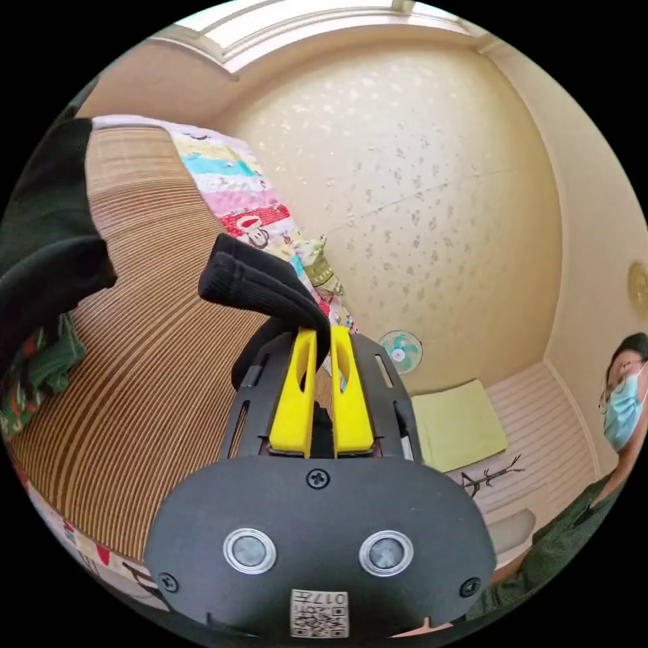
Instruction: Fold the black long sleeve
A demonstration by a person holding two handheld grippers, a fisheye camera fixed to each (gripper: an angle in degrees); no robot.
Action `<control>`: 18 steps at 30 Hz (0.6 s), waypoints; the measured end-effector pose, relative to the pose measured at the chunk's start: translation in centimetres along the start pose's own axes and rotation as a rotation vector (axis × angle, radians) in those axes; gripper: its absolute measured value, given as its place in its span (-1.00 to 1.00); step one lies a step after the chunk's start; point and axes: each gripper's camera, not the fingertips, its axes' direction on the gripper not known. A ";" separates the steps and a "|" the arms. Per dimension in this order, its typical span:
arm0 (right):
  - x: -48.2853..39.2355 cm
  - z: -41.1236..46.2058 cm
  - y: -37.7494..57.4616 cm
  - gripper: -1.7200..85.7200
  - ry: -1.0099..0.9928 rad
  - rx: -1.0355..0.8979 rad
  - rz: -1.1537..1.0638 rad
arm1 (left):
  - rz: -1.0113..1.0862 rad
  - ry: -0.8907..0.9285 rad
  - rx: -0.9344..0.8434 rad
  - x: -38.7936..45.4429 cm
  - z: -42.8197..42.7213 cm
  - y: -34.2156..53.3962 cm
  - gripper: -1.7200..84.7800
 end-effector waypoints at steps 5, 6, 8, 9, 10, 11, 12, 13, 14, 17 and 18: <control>1.4 -1.1 -0.1 -0.93 -0.264 0.153 0.020 | 0.463 0.008 -0.424 14.3 15.6 7.2 -0.75; 1.7 -1.4 -0.1 -0.93 -0.305 0.179 0.024 | 0.515 -0.001 -0.557 15.7 19.4 10.5 -0.72; 3.2 -2.4 0.3 -0.90 -0.478 0.305 0.053 | 0.549 -0.016 -0.705 16.3 23.3 15.5 -0.71; 3.6 -2.7 0.5 -0.89 -0.521 0.341 0.063 | 0.534 -0.021 -0.764 15.9 24.8 18.5 -0.71; 4.7 -3.1 0.7 -0.86 -0.608 0.412 0.091 | 0.515 -0.022 -0.786 15.5 25.2 19.8 -0.71; 5.7 -3.3 0.9 -0.83 -0.701 0.488 0.124 | 0.466 -0.011 -0.828 14.6 25.7 22.1 -0.72; 6.2 -3.3 1.0 -0.81 -0.750 0.527 0.139 | 0.409 -0.001 -0.866 13.5 25.9 24.0 -0.72; 7.2 -3.2 1.1 -0.78 -0.853 0.604 0.166 | 0.381 -0.001 -0.884 12.9 25.9 24.8 -0.72; 8.2 -2.9 1.1 -0.75 -0.960 0.683 0.187 | 0.330 -0.012 -0.915 11.7 25.7 26.3 -0.72; 9.8 -2.0 0.5 -0.68 -1.154 0.867 0.231 | 0.250 -0.060 -0.976 9.4 24.4 29.0 -0.72; 9.9 -1.8 0.1 -0.67 -1.175 0.889 0.240 | 0.233 -0.077 -1.000 8.8 23.9 29.8 -0.72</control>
